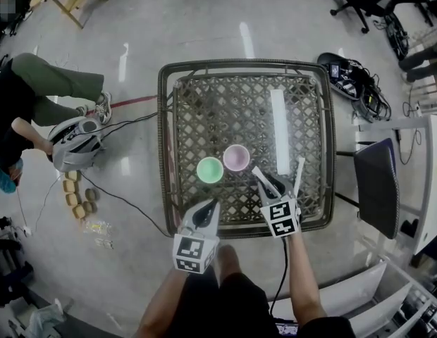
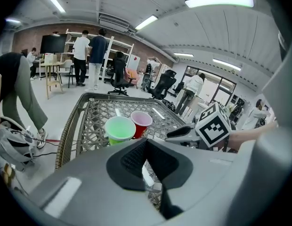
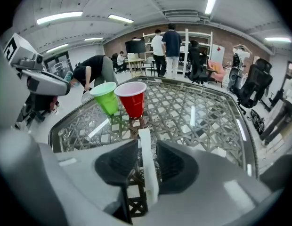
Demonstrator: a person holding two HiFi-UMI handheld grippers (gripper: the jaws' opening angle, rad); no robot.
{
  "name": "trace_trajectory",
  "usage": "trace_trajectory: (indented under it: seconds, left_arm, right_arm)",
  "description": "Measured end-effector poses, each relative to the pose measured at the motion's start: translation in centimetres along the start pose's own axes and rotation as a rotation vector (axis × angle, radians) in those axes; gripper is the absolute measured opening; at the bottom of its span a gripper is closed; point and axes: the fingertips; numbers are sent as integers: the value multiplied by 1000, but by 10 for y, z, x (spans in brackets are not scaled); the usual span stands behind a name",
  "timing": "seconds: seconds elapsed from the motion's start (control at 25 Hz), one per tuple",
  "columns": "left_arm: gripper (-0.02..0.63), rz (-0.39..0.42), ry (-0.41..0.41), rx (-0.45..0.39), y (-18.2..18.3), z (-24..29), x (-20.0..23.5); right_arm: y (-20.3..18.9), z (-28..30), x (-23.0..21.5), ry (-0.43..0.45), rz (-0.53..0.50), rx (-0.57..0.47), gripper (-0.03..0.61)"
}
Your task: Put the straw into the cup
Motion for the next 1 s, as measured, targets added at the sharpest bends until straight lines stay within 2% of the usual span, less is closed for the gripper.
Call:
trace_trajectory:
  seconds: [0.64, 1.0]
  left_arm:
    - [6, -12, 8, 14, -5, -1, 10]
    - [6, -11, 11, -2, 0, -8, 14]
  right_arm:
    - [-14, 15, -2, -2, 16, 103, 124]
    - [-12, 12, 0, -34, 7, 105, 64]
Point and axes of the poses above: the fingertips, and each gripper's own axes: z forward along the fingers, x to its left, y out of its top, and after that the axes turned 13 degrees about y, right-handed
